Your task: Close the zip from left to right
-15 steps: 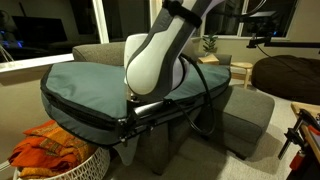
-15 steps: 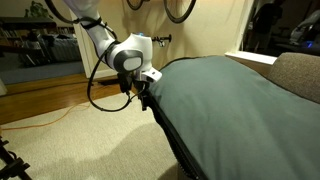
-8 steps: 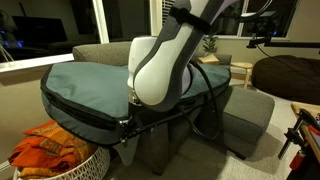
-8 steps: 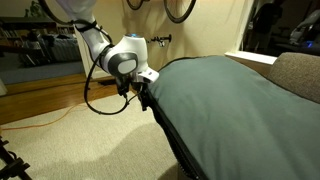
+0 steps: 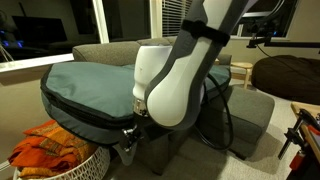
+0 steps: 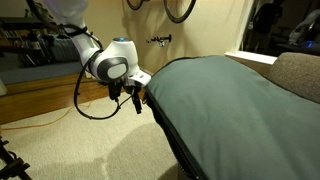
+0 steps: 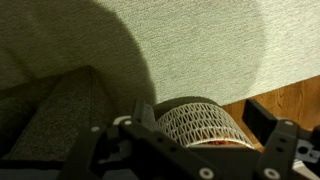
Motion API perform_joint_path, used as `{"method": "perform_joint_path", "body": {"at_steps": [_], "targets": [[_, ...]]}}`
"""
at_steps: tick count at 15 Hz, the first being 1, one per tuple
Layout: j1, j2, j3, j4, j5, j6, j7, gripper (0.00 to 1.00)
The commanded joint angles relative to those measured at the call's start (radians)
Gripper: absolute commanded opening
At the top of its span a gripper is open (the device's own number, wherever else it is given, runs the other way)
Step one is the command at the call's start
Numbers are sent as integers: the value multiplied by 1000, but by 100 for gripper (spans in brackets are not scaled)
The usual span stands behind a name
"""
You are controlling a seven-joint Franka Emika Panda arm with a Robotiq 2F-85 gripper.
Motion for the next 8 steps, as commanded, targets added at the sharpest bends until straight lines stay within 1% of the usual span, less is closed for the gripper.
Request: {"method": "perform_joint_path", "body": {"at_steps": [1, 5, 7, 8], "targets": [[58, -97, -63, -104, 4, 13, 36, 100], [95, -142, -114, -116, -12, -7, 44, 100], [84, -147, -101, -107, -12, -16, 33, 100], [87, -147, -106, -103, -16, -17, 35, 100]]}}
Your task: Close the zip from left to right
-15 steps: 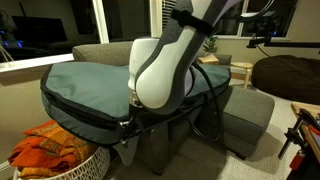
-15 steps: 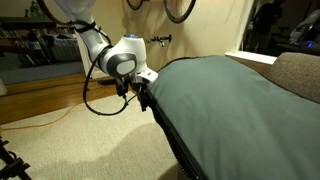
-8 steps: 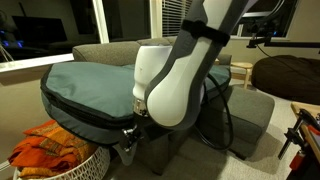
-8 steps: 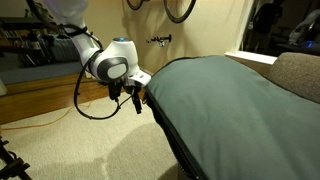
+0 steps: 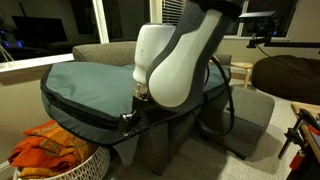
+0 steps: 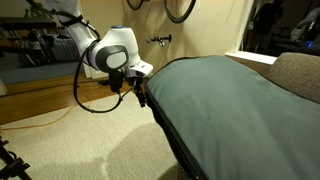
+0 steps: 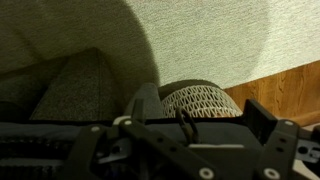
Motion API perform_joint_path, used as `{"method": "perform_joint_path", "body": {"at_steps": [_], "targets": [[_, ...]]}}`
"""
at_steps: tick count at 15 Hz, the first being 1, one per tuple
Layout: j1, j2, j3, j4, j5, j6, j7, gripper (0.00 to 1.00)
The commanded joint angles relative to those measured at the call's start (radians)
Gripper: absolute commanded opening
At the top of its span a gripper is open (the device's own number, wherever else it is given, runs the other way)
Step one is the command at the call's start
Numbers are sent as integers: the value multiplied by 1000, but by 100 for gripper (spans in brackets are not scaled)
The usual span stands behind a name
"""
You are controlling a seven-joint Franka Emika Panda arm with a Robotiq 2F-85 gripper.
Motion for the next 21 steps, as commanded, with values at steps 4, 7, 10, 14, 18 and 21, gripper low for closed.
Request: {"method": "perform_joint_path", "body": {"at_steps": [4, 7, 10, 14, 18, 21], "targets": [[13, -50, -14, -45, -13, -12, 18, 100], [5, -44, -12, -34, -13, -18, 14, 100], [-8, -39, -5, -26, -10, -23, 8, 81], [-18, -34, -3, -19, -10, -26, 6, 54], [-21, -32, -4, -17, -10, -28, 7, 27], [-26, -30, -5, -12, -11, -32, 6, 7]]}}
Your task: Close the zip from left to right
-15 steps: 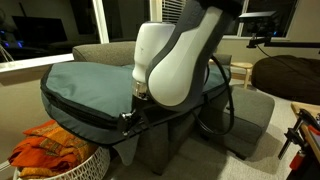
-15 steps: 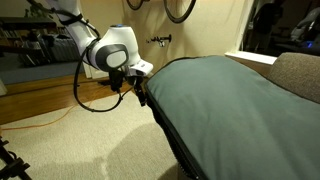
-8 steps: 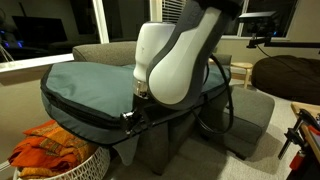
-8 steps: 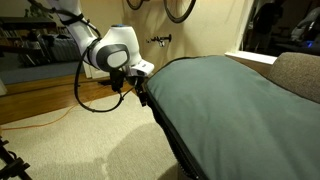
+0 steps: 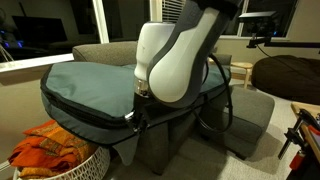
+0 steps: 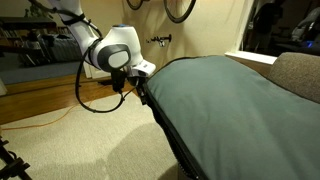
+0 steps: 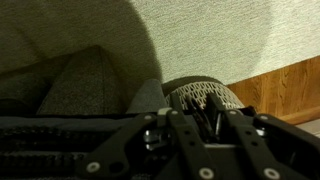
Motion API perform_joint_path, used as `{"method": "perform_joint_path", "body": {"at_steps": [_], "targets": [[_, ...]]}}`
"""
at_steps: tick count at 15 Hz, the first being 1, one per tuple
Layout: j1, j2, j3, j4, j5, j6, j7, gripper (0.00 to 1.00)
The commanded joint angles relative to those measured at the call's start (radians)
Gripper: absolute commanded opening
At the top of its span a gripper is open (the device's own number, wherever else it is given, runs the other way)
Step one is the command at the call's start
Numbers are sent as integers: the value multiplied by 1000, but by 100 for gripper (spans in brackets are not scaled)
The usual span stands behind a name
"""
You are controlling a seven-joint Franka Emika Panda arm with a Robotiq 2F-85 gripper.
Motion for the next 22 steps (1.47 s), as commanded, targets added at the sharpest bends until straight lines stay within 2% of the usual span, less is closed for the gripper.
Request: {"method": "perform_joint_path", "body": {"at_steps": [1, 2, 9, 22], "targets": [[-9, -25, -3, -11, -10, -32, 6, 2], [-10, -24, -5, -10, -10, -34, 6, 0], [-29, -27, -7, -9, -3, -46, 9, 1], [-127, -32, 15, -26, 44, -65, 10, 1]]}}
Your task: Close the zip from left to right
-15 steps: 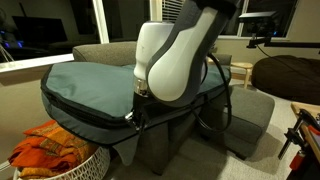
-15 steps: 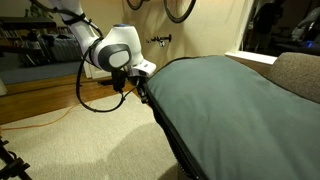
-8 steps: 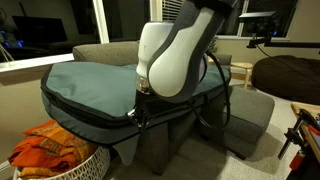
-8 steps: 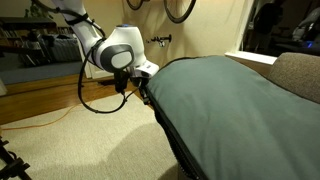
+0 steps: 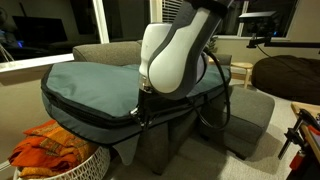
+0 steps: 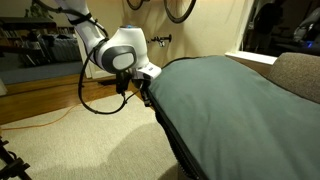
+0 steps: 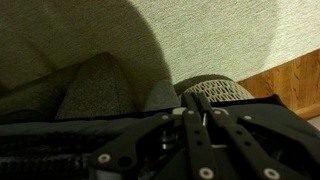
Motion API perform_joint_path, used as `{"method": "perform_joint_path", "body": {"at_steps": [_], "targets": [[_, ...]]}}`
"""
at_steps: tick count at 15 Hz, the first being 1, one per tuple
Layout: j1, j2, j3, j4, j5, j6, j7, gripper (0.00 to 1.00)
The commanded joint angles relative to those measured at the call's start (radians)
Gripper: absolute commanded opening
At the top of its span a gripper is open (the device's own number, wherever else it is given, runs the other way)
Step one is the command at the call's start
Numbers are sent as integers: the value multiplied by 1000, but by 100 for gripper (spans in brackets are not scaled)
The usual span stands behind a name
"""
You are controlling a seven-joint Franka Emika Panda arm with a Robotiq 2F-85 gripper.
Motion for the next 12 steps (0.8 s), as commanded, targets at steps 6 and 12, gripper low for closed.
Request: {"method": "perform_joint_path", "body": {"at_steps": [6, 12], "targets": [[-135, -25, 14, -30, 34, -73, -1, 1], [-153, -31, 7, -43, 26, -75, -3, 1]]}}
